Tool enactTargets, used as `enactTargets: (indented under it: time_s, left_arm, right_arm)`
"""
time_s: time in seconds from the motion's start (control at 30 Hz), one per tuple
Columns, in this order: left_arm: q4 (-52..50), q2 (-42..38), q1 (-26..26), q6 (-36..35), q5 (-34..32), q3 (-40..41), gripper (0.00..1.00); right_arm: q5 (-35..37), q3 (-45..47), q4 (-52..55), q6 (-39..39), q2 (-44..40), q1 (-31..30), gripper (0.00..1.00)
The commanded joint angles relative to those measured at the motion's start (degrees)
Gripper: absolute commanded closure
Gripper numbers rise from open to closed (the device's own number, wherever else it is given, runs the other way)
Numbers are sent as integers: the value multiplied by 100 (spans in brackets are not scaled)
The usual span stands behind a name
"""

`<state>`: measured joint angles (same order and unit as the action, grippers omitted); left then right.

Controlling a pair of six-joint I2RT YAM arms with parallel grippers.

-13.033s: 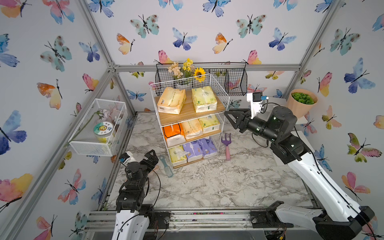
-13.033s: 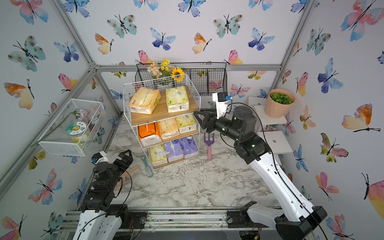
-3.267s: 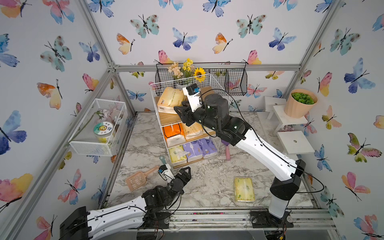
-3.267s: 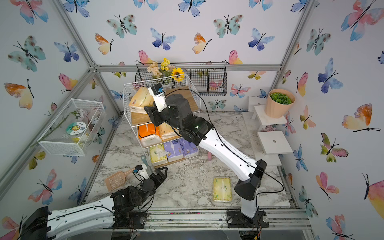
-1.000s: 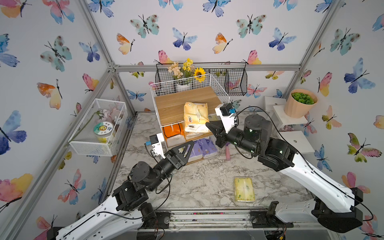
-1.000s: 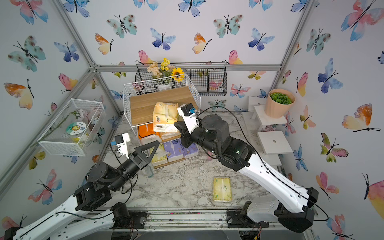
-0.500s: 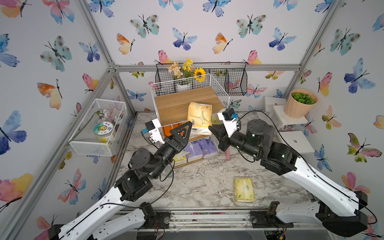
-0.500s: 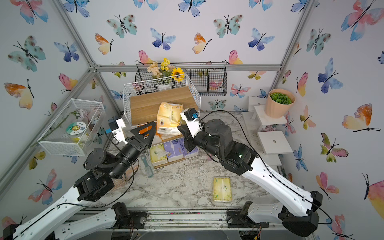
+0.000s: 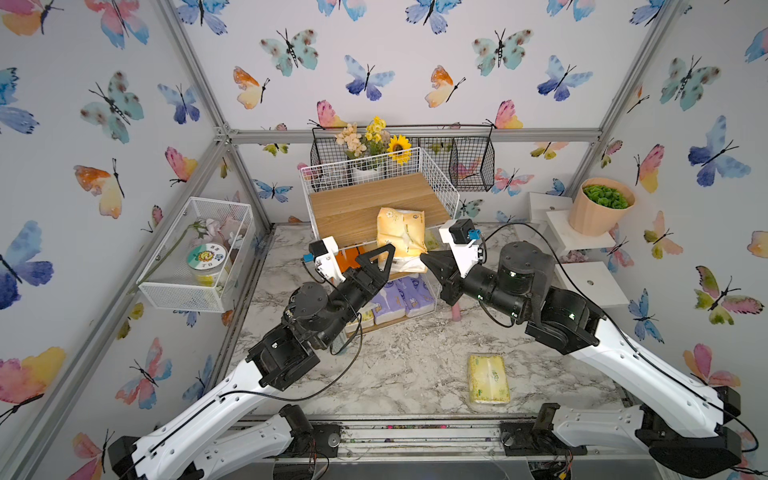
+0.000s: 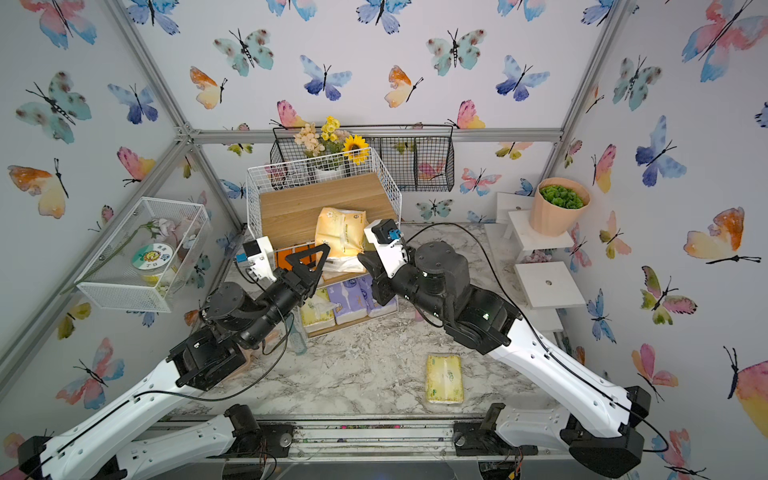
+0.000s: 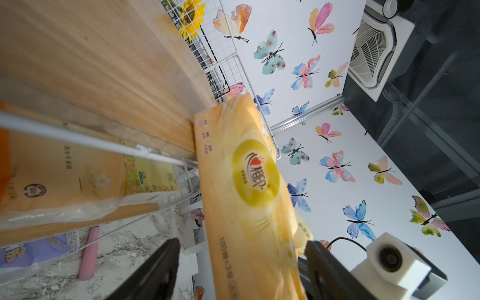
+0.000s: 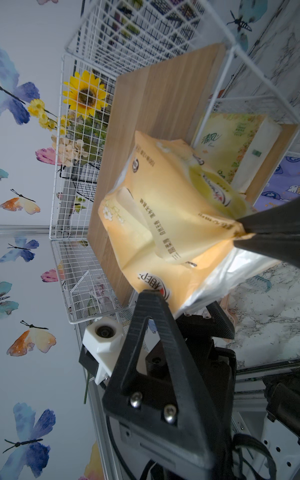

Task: Remove the tissue boxes from the shelf
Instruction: Pick up a box of tissues from the shelf.

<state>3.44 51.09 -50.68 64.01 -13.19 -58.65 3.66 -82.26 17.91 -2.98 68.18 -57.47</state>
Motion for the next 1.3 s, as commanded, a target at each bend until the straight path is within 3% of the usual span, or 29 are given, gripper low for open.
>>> enactTargets:
  time_s: [0.0, 0.2, 0.37, 0.4, 0.57, 0.7, 0.8, 1.0, 1.17, 1.27]
  left_arm:
    - [485, 102, 94, 21, 494, -33, 29]
    - [810, 291, 189, 107, 760, 8, 38]
    - [1042, 325, 190, 217, 858, 186, 56]
    - [1059, 323, 188, 241, 877, 215, 61]
    - [1197, 264, 184, 237, 1010, 352, 72]
    - [1281, 261, 144, 104, 1266, 434, 75]
    - [1269, 177, -200, -146, 1044, 571, 76]
    - [914, -77, -1439, -521, -177, 1096, 76]
    - [720, -358, -2269, 5, -1231, 1958, 76]
    - [649, -367, -2403, 739, -1286, 2620, 76]
  right_arm:
    - [48, 121, -104, 26, -181, -36, 98]
    - [56, 158, -29, -22, -222, -36, 98]
    - [121, 175, 13, -88, -265, -36, 98]
    - [163, 183, 11, -125, -285, -36, 95]
    - [319, 232, 46, -285, -430, -36, 61]
    - [372, 339, 46, -458, -682, -36, 48]
    - [389, 514, -26, -667, -1001, -36, 42]
    - [688, 887, -86, -924, -1562, -36, 41]
    - [941, 1106, -36, -1068, -1756, -36, 41]
    - [1204, 1194, 46, -1121, -1729, -36, 41]
